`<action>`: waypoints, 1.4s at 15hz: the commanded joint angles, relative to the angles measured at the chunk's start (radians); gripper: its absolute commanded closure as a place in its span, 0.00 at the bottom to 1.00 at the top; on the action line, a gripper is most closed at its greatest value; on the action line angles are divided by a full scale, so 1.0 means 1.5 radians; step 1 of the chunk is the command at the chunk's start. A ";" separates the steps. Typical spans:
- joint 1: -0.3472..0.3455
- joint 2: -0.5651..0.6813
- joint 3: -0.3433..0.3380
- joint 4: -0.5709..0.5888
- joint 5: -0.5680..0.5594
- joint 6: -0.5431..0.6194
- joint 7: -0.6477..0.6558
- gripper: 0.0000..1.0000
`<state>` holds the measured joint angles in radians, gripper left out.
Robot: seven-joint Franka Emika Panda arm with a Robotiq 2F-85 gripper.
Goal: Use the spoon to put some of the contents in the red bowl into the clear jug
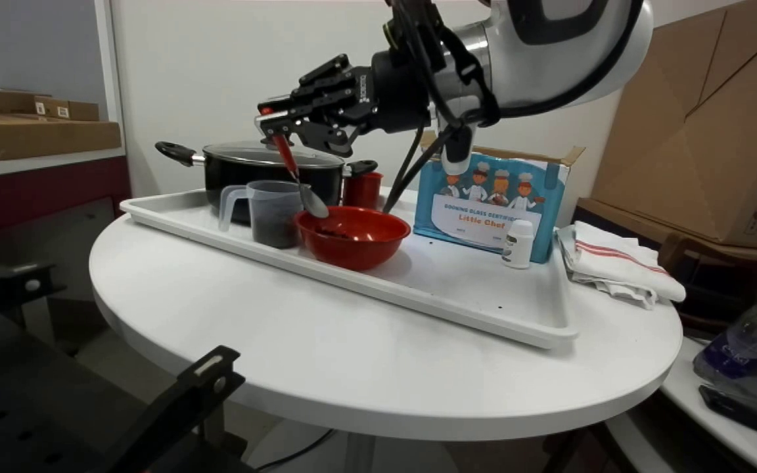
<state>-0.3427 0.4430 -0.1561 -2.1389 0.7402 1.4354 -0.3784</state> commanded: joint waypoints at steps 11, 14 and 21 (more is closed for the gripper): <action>-0.011 0.053 -0.005 0.037 0.037 -0.059 -0.018 0.91; -0.016 0.064 -0.005 0.045 0.052 -0.062 -0.022 0.91; -0.017 0.096 -0.001 0.060 0.071 -0.072 -0.028 0.91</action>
<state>-0.3629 0.5498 -0.1567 -2.0835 0.8216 1.3773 -0.3963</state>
